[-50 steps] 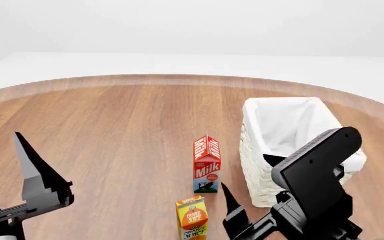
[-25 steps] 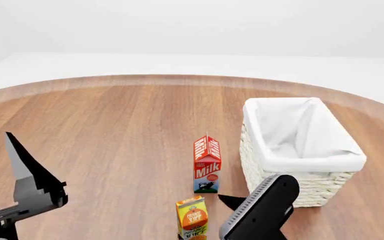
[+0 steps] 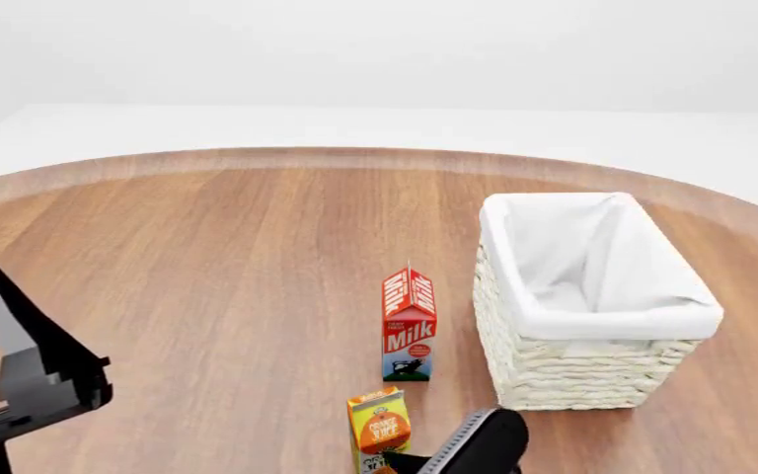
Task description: Pick up the cream cheese box and the butter, and put them in the basket.
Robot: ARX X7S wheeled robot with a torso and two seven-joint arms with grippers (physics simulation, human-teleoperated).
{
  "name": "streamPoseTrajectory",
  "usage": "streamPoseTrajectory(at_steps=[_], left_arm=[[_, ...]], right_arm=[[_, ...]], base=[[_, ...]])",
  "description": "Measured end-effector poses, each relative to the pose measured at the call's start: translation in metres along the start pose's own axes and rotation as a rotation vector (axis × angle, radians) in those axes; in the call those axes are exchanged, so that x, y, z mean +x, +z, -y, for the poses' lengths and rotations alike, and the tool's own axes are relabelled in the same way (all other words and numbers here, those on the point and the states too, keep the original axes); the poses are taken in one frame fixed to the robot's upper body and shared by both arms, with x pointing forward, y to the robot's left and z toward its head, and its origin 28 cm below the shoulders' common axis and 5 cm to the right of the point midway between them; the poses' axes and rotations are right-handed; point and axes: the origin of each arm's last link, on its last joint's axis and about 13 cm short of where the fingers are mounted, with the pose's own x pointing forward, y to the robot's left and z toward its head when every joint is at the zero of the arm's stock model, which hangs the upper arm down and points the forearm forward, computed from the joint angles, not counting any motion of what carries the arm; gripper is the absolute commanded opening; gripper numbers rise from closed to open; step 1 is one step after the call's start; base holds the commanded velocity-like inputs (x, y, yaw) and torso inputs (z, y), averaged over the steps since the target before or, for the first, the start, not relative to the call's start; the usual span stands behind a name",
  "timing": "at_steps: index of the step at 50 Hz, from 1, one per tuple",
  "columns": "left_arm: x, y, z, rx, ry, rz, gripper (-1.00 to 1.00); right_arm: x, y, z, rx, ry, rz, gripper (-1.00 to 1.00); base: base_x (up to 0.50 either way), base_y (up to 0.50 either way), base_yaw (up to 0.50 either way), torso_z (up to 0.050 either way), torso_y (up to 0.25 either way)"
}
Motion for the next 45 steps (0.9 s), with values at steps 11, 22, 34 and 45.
streamPoseTrajectory(at_steps=[11,22,34,45], left_arm=[[0.0,0.001,-0.002,0.001,0.006,0.005,1.0],[0.001,0.001,-0.002,0.001,0.009,0.007,1.0],[0.001,0.002,-0.003,0.0,0.012,0.008,1.0],[0.001,0.003,-0.004,-0.001,0.015,0.01,1.0]], right_arm=[[0.011,-0.011,-0.013,0.105,0.029,-0.026,1.0],[0.021,-0.018,-0.022,0.166,0.036,-0.05,1.0],[0.035,-0.023,-0.026,0.207,0.026,-0.071,1.0],[0.046,-0.031,-0.03,0.23,0.022,-0.099,1.0]], base=[[0.0,0.0,0.0,0.0,0.0],[0.0,0.0,0.0,0.0,0.0],[0.0,0.0,0.0,0.0,0.0],[0.0,0.0,0.0,0.0,0.0]])
